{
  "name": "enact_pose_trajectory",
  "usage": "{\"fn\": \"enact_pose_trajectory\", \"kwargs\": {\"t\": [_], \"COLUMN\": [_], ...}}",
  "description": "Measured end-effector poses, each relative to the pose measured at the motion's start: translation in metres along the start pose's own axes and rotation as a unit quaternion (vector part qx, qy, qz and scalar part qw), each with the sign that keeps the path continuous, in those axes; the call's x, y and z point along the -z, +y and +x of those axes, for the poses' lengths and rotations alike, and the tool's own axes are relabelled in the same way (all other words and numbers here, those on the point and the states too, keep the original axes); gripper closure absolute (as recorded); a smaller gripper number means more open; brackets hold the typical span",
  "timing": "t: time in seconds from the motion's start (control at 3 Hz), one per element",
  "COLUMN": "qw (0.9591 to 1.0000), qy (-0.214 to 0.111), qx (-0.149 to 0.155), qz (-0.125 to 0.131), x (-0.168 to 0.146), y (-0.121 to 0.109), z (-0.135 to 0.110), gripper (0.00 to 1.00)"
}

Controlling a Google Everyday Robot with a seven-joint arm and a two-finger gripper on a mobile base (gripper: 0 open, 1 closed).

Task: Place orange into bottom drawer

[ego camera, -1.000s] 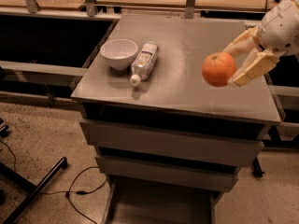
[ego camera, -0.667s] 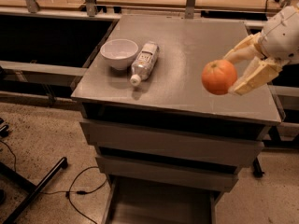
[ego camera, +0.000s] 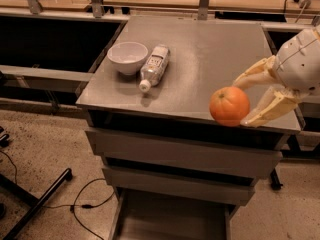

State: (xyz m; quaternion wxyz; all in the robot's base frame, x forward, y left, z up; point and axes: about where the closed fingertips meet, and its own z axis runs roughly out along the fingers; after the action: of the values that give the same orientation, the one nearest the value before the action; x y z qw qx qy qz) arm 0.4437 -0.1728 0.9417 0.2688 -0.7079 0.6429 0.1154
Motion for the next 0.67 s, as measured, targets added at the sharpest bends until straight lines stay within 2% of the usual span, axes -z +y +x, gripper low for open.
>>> {"fn": "enact_pose_trajectory", "kwargs": {"t": [0.33, 0.67], "qw": [0.9998, 0.9992], "qy": [-0.007, -0.009], "qx": [-0.001, -0.014], "qz": [-0.018, -0.035], "x": [-0.015, -0.031], "y": [0.02, 0.037], "z": [-0.001, 0.005], "gripper": [1.0, 1.0]}}
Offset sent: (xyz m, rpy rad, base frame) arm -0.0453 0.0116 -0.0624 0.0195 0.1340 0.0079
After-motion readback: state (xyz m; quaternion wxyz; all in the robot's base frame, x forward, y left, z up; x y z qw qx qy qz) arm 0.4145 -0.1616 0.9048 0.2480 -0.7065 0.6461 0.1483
